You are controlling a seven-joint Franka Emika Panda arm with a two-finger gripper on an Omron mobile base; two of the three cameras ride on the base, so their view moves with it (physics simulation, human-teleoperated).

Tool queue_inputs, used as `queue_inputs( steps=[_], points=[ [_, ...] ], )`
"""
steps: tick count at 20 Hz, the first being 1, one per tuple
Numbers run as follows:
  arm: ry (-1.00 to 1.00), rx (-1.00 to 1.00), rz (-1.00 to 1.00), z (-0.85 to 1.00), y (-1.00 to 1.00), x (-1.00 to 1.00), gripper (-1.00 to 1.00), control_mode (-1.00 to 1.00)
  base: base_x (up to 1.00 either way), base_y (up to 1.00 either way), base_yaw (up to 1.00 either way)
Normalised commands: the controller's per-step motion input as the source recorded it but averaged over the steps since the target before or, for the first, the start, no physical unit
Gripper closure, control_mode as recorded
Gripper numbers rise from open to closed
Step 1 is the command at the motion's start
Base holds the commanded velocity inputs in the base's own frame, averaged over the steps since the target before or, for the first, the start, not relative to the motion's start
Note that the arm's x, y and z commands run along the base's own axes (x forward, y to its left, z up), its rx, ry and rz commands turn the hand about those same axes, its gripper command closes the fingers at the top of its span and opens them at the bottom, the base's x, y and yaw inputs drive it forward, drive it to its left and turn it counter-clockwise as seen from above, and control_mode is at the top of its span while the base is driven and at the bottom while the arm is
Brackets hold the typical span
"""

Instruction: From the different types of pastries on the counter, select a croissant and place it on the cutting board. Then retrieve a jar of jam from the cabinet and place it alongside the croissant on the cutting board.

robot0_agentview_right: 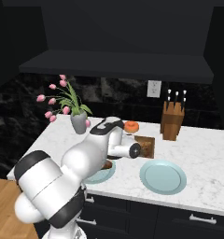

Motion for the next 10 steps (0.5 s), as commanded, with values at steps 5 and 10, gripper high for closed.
queue_inputs(
  steps=[5, 10],
  points=[
    [0.00, 0.00, 0.00, -0.21, -0.01, 0.03, 1.00, -1.00, 0.00, 0.00, 0.00],
    [0.00, 0.00, 0.00, -0.06, -0.01, 0.10, 1.00, -1.00, 0.00, 0.00, 0.00]
  ],
)
